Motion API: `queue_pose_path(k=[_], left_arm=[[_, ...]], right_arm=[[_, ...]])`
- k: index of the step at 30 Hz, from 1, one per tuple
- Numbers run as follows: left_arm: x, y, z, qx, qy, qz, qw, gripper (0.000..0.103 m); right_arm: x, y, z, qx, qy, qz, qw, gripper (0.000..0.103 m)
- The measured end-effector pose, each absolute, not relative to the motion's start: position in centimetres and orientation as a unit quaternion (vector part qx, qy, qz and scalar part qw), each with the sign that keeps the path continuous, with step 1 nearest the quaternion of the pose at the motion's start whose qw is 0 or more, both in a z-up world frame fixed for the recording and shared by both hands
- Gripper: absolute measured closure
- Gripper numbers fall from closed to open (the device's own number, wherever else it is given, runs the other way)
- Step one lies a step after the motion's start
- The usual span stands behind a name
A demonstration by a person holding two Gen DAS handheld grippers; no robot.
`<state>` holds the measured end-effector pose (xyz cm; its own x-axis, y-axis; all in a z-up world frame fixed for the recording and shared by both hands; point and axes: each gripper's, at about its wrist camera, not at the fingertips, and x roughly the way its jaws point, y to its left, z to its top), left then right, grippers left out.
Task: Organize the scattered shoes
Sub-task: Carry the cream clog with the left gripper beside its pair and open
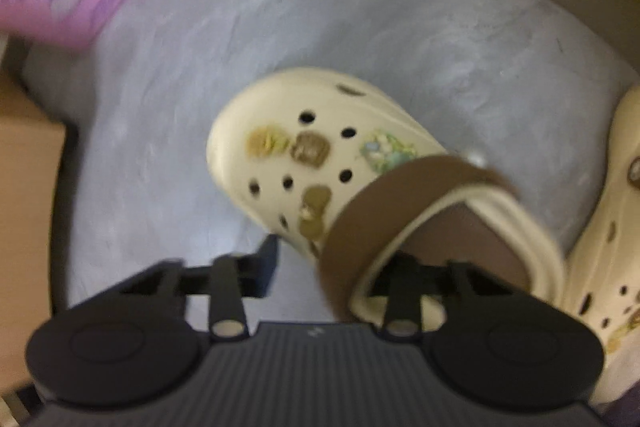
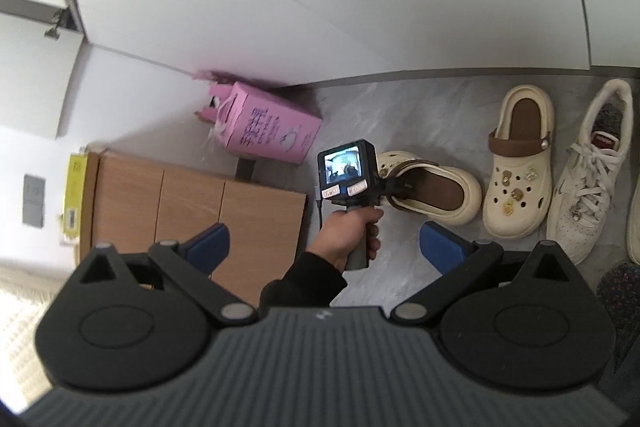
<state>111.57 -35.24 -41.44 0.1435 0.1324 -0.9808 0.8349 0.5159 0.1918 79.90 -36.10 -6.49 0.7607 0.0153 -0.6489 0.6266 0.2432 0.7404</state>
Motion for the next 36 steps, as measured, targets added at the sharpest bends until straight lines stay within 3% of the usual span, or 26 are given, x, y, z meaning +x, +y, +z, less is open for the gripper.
queue_pose_path(k=[12, 16, 21, 24, 28, 36], left_arm=[[112.5, -26.7, -38.7, 0.253, 0.682, -0.221, 0.650, 0.091], [113.0, -25.4, -37.4, 0.199, 0.686, -0.212, 0.667, 0.090], [111.1, -24.6, -34.4, 0.223, 0.620, -0.242, 0.712, 0.062], [109.1, -23.8, -31.8, 0.246, 0.602, -0.248, 0.718, 0.034], [107.2, -22.0, -28.4, 0.223, 0.613, -0.255, 0.714, 0.017], [102.4, -16.7, -19.6, 0.187, 0.613, -0.259, 0.722, 0.010]], right_arm=[[78.3, -36.1, -5.4, 0.580, 0.270, -0.179, 0.747, 0.000], [77.5, -36.5, -5.1, 0.578, 0.265, -0.181, 0.750, 0.000], [77.8, -37.0, -4.7, 0.555, 0.276, -0.181, 0.764, 0.000], [78.3, -37.1, -4.4, 0.533, 0.288, -0.174, 0.777, 0.000], [78.3, -36.7, -4.2, 0.525, 0.298, -0.162, 0.780, 0.000], [77.2, -35.7, -3.6, 0.513, 0.303, -0.168, 0.786, 0.000]])
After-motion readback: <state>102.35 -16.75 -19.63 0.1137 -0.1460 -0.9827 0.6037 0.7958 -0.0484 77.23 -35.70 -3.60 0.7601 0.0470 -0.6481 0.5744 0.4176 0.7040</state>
